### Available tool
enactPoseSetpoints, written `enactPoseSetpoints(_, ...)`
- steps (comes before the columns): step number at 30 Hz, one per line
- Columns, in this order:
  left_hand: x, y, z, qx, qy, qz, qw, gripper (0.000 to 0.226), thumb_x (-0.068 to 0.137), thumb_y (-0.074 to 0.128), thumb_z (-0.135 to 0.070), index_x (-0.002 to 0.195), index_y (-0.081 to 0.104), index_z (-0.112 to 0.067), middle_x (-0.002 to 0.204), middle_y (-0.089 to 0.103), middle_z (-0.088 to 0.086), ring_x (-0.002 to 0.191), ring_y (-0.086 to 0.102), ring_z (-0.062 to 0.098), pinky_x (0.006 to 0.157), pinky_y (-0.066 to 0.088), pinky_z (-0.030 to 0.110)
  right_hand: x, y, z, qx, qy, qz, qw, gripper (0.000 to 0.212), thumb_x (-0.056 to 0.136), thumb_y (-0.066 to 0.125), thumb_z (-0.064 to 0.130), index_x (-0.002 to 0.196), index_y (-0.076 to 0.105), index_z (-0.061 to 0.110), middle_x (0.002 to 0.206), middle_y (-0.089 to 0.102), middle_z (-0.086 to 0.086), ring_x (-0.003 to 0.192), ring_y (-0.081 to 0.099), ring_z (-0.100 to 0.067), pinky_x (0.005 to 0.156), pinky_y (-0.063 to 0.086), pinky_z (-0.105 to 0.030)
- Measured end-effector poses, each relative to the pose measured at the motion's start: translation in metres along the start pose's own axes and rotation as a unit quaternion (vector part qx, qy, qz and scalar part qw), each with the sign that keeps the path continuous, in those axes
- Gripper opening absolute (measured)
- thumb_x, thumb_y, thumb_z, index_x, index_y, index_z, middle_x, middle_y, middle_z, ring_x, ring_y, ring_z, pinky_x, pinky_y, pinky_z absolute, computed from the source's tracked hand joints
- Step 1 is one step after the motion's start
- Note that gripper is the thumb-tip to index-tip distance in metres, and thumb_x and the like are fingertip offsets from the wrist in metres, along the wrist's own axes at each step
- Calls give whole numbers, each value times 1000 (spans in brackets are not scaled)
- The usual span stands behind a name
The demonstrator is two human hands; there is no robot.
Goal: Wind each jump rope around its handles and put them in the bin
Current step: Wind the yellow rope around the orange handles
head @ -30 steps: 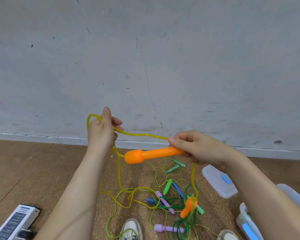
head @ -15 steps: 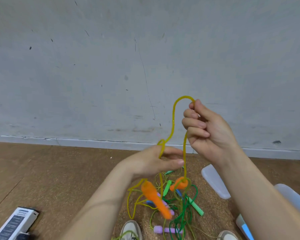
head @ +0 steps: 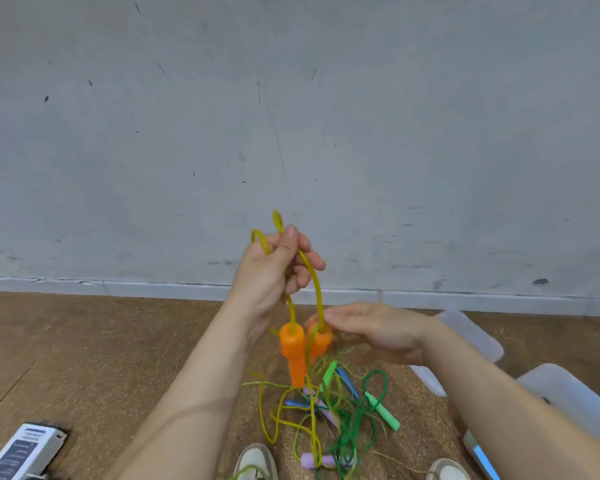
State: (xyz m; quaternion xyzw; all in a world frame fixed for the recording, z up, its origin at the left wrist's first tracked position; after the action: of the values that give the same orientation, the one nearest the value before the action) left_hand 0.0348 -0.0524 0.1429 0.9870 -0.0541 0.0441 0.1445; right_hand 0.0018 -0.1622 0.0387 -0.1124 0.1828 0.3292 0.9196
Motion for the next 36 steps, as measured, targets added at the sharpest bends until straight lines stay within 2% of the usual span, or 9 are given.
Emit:
enactPoseSetpoints(4, 1, -13, -4, -89, -17, -23, 996, 31, 103, 36, -22, 78, 48, -9, 53, 57, 4, 33, 36, 6, 31, 22, 12, -5, -2, 6, 53, -17, 7, 998, 16, 87, 59, 34, 84, 69, 20, 69, 62, 10, 59, 45, -8, 56, 28, -22)
enactPoseSetpoints(9, -3, 1, 0, -84, -52, 38, 994, 30, 102, 35, -21, 76, 47, -9, 49, 50, 4, 31, 31, 6, 30, 18, 13, 0, -12, -2, -31, 80, -89, 992, 27, 87, 63, 34, 65, 60, 19, 53, 55, 11, 40, 23, -7, 45, 10, -21)
enactPoseSetpoints(12, -7, 9, -4, -98, -54, 68, 991, 28, 99, 36, -22, 76, 47, -10, 46, 45, 2, 31, 27, 5, 31, 14, 14, 11, -23, -9, -176, 100, -168, 965, 27, 83, 62, 26, 58, 55, 17, 40, 48, 6, 40, 34, -9, 39, 27, -19)
enactPoseSetpoints(15, -6, 3, -9, -143, -52, 49, 987, 28, 98, 38, -26, 76, 48, -12, 48, 46, 0, 32, 29, 4, 30, 15, 12, 16, -41, -14, -361, 121, -235, 895, 28, 75, 62, 43, 75, 63, 15, 65, 64, -1, 66, 58, -19, 62, 47, -27)
enactPoseSetpoints(18, -2, -9, -10, -206, -55, 17, 977, 31, 101, 34, -27, 77, 48, -14, 50, 47, -3, 34, 32, 2, 29, 19, 10, 20, -31, 6, -181, -8, -204, 962, 48, 81, 59, 58, 114, 67, 24, 114, 69, 0, 100, 62, -15, 87, 50, -36)
enactPoseSetpoints(21, 4, -23, -12, -281, -41, -16, 959, 30, 101, 35, -29, 78, 48, -16, 53, 49, -5, 36, 34, 1, 31, 21, 10, 11, 15, 13, 79, -1, 0, 997, 64, 80, 43, 76, 113, 69, 27, 120, 68, -2, 107, 60, -18, 90, 38, -37)
enactPoseSetpoints(24, 9, -46, -14, -337, -12, -76, 938, 31, 103, 33, -28, 77, 47, -16, 55, 51, -5, 37, 33, 2, 32, 23, 11, 4, 37, 14, 120, -16, 121, 985, 99, 61, 53, 87, 124, 59, 11, 116, 60, -18, 99, 59, -26, 88, 41, -41)
enactPoseSetpoints(30, 11, -84, -10, -401, 12, -162, 902, 35, 104, 30, -26, 75, 44, -15, 55, 53, -1, 36, 35, 5, 34, 25, 13, -5, 34, 22, 157, -21, 91, 983, 37, 80, 71, 37, 106, 62, 12, 87, 61, -7, 60, 61, -11, 44, 45, -17)
enactPoseSetpoints(36, 12, -94, -3, -445, 10, -193, 875, 32, 102, 34, -23, 73, 46, -15, 58, 56, 2, 37, 38, 9, 35, 26, 16, -4, 62, 28, 192, -2, 144, 971, 39, 84, 64, 43, 111, 66, 15, 108, 69, -17, 60, 60, -12, 38, 36, -14)
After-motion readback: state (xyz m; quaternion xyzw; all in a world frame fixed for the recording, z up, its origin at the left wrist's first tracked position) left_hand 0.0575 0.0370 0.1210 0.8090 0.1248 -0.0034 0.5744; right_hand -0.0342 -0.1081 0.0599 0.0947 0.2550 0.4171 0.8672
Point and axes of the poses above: each hand's wrist, its own x-axis towards the middle knuckle, its own y-axis out of the palm, z = x × y, the point moved 9 cm from there along x, towards the middle knuckle
